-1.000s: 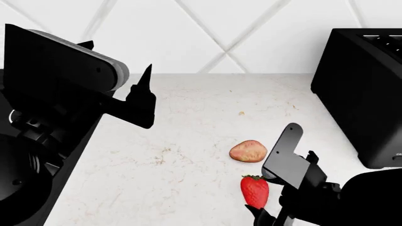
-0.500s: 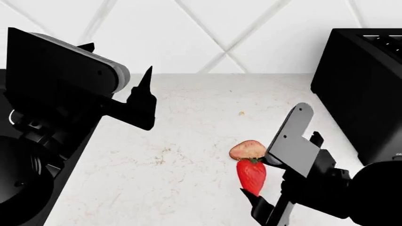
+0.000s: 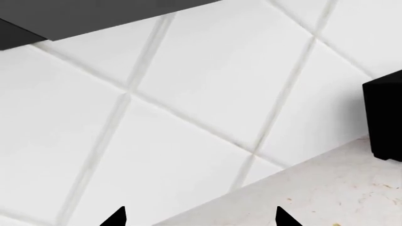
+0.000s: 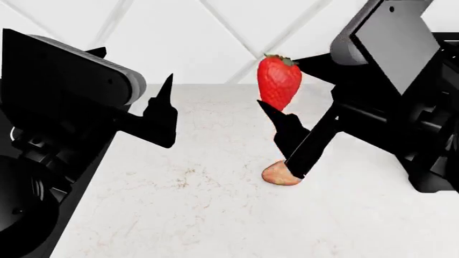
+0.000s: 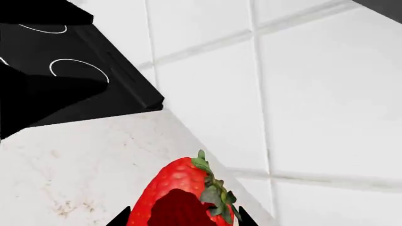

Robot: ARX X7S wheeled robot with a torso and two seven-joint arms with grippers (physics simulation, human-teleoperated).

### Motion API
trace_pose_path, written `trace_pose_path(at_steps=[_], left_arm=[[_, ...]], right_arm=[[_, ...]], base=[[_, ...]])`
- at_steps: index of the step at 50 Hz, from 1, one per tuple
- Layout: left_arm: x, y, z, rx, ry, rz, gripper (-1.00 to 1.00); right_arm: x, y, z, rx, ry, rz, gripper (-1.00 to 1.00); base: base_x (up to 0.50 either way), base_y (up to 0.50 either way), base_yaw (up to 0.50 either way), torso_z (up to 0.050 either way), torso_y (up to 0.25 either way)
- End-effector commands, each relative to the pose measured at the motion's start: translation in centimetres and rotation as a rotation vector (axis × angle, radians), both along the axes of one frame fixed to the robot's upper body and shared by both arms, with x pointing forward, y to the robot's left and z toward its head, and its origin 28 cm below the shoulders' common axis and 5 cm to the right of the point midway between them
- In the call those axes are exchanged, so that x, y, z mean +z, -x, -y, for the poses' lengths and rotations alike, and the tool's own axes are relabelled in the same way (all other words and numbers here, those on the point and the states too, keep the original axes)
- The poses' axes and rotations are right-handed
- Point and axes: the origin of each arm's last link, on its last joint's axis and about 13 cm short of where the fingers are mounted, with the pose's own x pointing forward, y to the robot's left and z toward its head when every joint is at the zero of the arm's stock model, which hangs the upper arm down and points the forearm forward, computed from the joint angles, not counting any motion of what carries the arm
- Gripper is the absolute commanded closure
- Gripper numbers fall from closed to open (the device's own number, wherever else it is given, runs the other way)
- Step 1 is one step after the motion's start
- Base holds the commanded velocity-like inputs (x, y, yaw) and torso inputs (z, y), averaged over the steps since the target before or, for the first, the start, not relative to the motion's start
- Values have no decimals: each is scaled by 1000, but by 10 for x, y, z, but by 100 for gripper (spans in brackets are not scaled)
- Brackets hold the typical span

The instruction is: Pick the strawberry, sweet potato from the counter and place them in the cabinet. Then close the cabinet.

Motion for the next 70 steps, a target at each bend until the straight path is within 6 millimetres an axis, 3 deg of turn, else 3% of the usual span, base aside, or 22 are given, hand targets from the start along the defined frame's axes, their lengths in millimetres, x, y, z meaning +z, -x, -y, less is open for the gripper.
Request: trace_pose_path(at_steps=[1, 12, 17, 43, 70], left_arm=[[1, 1, 0, -2, 1, 3, -100], [1, 1, 0, -2, 2, 3, -100], [-4, 1, 3, -9, 12, 3, -100], [-5, 0, 2, -1, 28, 7, -100], [-5, 0, 1, 3, 26, 6, -100]], right_arm=[[40, -10, -16, -26, -113, 197, 100], [49, -15, -22, -44, -128, 244, 100], [26, -13, -22, -49, -120, 227, 100], [66, -29, -49, 83, -143, 368, 100], [126, -33, -72, 160, -199, 532, 100]], base=[[0, 0, 0, 0, 0], [0, 0, 0, 0, 0], [0, 0, 0, 0, 0], [0, 0, 0, 0, 0], [0, 0, 0, 0, -1]])
